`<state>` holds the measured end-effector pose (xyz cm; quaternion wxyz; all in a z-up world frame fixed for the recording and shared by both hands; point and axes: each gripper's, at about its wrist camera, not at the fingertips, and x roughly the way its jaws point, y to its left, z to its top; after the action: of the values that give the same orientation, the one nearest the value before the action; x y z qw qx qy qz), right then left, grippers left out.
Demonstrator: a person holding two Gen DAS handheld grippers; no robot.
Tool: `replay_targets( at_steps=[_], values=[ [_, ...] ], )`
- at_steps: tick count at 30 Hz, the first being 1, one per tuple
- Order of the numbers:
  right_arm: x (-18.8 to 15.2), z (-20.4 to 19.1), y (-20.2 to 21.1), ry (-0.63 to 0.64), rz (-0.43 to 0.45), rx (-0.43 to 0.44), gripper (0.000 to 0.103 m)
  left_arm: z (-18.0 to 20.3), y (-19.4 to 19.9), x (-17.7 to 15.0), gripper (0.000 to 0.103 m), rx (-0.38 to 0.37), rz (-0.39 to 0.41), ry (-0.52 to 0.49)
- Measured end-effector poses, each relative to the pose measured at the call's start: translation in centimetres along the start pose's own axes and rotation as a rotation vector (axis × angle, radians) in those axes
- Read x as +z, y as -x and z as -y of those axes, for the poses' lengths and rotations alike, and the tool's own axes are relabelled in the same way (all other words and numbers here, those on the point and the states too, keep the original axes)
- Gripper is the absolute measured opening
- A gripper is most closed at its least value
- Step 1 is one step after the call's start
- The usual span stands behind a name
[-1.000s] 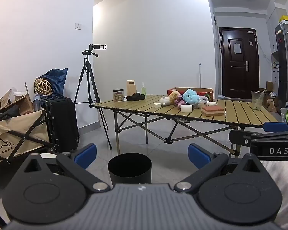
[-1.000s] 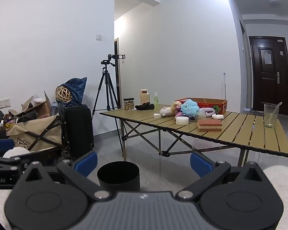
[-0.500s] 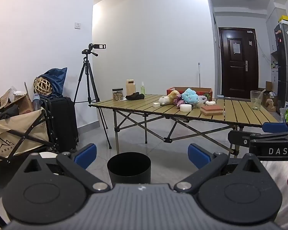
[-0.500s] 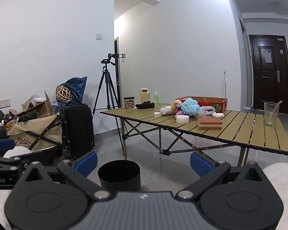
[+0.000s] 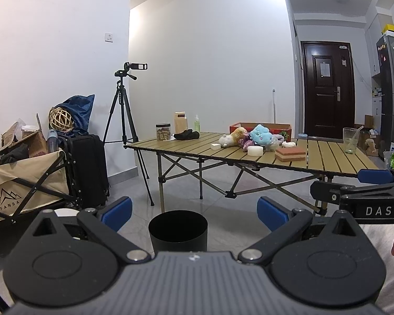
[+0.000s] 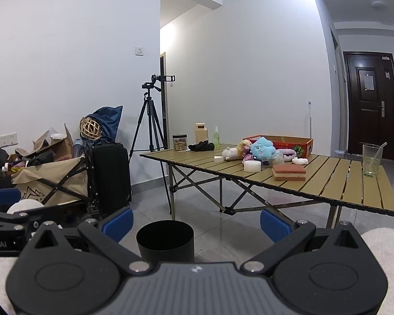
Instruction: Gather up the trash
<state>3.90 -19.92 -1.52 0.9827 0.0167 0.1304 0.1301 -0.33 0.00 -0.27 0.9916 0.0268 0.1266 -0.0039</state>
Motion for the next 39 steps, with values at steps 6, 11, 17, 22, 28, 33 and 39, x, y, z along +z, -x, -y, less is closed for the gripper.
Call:
replay_targets(
  at_steps=[6, 11, 17, 22, 28, 33, 39],
  values=[
    [0.15, 0.27, 0.50, -0.004, -0.006, 0.016, 0.103, 0.06, 0.48, 0.02, 0.103, -0.002, 0.004, 0.002],
    [0.46, 0.32, 0.86, 0.000, 0.005, 0.016, 0.103, -0.09, 0.71, 0.18, 0.103, 0.000, 0.018, -0.001],
    [0.64, 0.26, 0.97, 0.010, 0.012, 0.012, 0.103, 0.06, 0.87, 0.18, 0.103, 0.001, 0.025, -0.003],
    [0.77, 0.67, 0.73, 0.002, 0.011, 0.005, 0.103, 0.23, 0.66, 0.17, 0.103, -0.009, 0.017, -0.006],
    [0.78, 0.81, 0.74, 0.005, 0.021, 0.004, 0.103, 0.07, 0.87, 0.19, 0.103, 0.004, 0.026, 0.000],
    [0.72, 0.59, 0.68, 0.029, 0.028, 0.001, 0.103, 0.38, 0.80, 0.20, 0.103, 0.002, 0.028, -0.002],
    [0.52, 0.86, 0.71, 0.012, 0.019, -0.009, 0.103, 0.50, 0.73, 0.12, 0.103, -0.006, 0.019, -0.005]
  ],
)
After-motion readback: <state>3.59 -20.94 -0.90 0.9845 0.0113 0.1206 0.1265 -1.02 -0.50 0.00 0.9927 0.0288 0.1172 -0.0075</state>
